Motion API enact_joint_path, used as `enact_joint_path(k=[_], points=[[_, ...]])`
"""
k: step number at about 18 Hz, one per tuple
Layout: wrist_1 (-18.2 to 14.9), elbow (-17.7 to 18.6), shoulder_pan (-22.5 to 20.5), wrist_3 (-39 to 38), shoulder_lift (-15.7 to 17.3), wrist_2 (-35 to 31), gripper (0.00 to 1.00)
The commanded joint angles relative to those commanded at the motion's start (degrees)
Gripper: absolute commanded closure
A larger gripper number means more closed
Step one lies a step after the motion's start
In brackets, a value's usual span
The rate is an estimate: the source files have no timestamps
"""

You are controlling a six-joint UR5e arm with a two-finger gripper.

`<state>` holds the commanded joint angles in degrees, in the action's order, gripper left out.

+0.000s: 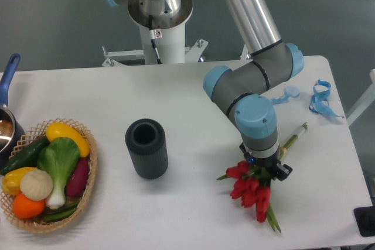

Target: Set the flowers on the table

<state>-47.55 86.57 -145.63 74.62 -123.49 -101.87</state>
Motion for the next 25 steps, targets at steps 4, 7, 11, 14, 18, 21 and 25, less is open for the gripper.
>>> enact_joint_path(k=[4, 7, 11, 14, 18, 21, 25], points=[[-0.17, -0.35, -0.44, 1.05, 2.98, 0.09, 0.0], [-2.62, -2.36, -1.23, 1.32, 6.94, 0.7, 0.0], [-12.1, -7.37, -4.56, 3.42, 10.19, 6.23, 0.0], [-17.48, -10.63, -8.77, 7.29, 12.48, 10.27, 0.0], [-23.28, -9.23, -16.16, 19.04, 16.35, 16.25, 0.0], [-25.4, -9.23, -21.17, 28.98, 18.46, 20.2, 0.0], [-26.98, -8.61, -24.78, 33.65, 19.6, 24.43, 0.0]])
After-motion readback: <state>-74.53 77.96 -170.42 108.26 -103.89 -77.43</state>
